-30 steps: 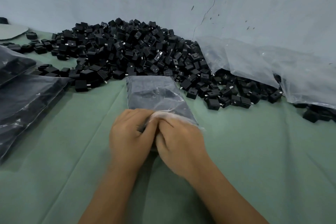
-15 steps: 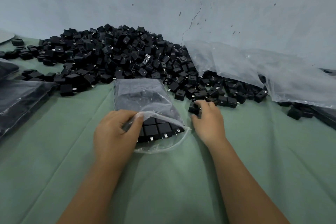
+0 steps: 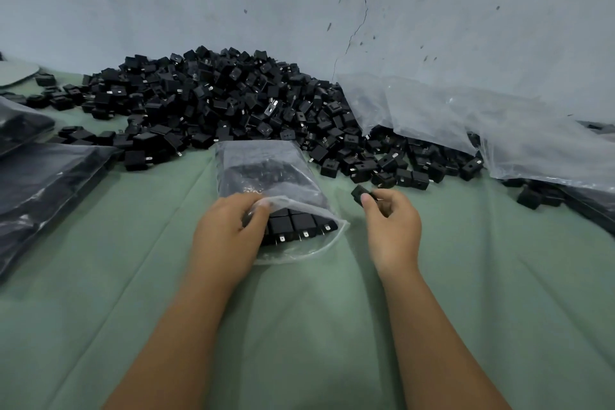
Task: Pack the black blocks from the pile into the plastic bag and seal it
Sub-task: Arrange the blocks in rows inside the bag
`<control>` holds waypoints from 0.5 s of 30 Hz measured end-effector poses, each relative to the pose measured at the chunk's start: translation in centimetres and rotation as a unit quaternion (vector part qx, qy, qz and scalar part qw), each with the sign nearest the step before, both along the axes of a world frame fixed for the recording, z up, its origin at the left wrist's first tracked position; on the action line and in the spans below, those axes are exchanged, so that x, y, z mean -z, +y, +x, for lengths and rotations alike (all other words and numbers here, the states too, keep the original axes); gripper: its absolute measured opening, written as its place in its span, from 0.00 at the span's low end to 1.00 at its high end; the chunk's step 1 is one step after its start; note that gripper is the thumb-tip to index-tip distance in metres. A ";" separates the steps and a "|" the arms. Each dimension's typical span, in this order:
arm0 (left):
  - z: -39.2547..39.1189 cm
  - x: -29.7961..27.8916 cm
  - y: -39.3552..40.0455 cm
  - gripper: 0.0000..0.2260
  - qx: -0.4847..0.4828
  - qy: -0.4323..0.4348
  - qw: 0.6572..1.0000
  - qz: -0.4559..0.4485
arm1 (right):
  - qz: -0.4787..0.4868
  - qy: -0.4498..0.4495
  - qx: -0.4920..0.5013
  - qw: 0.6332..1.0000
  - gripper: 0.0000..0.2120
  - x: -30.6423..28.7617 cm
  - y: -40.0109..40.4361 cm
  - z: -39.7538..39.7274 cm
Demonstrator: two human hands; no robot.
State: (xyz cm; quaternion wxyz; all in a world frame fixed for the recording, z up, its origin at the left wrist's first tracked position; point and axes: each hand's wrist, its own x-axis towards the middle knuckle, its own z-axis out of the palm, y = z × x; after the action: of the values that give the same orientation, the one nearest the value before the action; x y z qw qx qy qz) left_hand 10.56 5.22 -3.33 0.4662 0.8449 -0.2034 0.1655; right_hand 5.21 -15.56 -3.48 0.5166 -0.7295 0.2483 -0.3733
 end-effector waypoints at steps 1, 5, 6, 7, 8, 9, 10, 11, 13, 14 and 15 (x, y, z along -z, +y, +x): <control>-0.1 0.0 0.0 0.10 0.002 -0.006 1.000 0.010 | 0.008 -0.020 0.002 1.000 0.06 -0.1 0.5 -0.4; -1.1 -0.7 0.1 0.12 -0.024 -0.043 0.996 0.072 | 0.027 -0.085 0.009 0.996 0.11 -0.9 2.5 -1.3; -1.4 -0.8 0.2 0.12 -0.044 -0.062 0.993 0.089 | 0.021 -0.093 0.004 0.995 0.14 -1.1 3.2 -1.5; -1.8 -0.9 0.2 0.12 -0.066 -0.077 0.990 0.101 | 0.015 -0.097 -0.008 0.995 0.17 -1.3 4.0 -1.6; -2.1 -1.0 0.1 0.10 -0.087 -0.083 0.987 0.110 | 0.012 -0.100 -0.026 0.995 0.18 -1.4 4.7 -1.8; -2.4 -1.0 -0.2 0.09 -0.101 -0.087 0.984 0.117 | 0.009 -0.102 -0.045 0.994 0.19 -1.5 5.5 -2.0; -2.6 -0.9 -0.4 0.07 -0.106 -0.092 0.982 0.124 | 0.007 -0.101 -0.065 0.993 0.19 -1.4 6.2 -2.2; -2.8 -0.9 -0.7 0.06 -0.107 -0.100 0.981 0.129 | 0.005 -0.096 -0.083 0.992 0.20 -1.3 6.9 -2.3; -2.8 -0.8 -0.9 0.07 -0.103 -0.109 0.980 0.130 | 0.009 -0.074 -0.114 0.991 0.19 -1.0 8.1 -2.4; -2.7 -0.9 -0.9 0.07 -0.101 -0.106 0.981 0.127 | 0.014 -0.063 -0.126 0.990 0.18 -0.9 8.6 -2.4; -2.5 -0.9 -0.8 0.06 -0.097 -0.098 0.983 0.122 | 0.024 -0.057 -0.138 0.989 0.17 -0.9 8.9 -2.4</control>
State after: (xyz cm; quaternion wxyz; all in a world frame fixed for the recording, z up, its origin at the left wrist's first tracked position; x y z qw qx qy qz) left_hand 8.05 4.40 -2.42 0.3194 0.8907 -0.1839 0.2662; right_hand 2.76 -6.65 -2.55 0.5938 -0.7215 0.1246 -0.3335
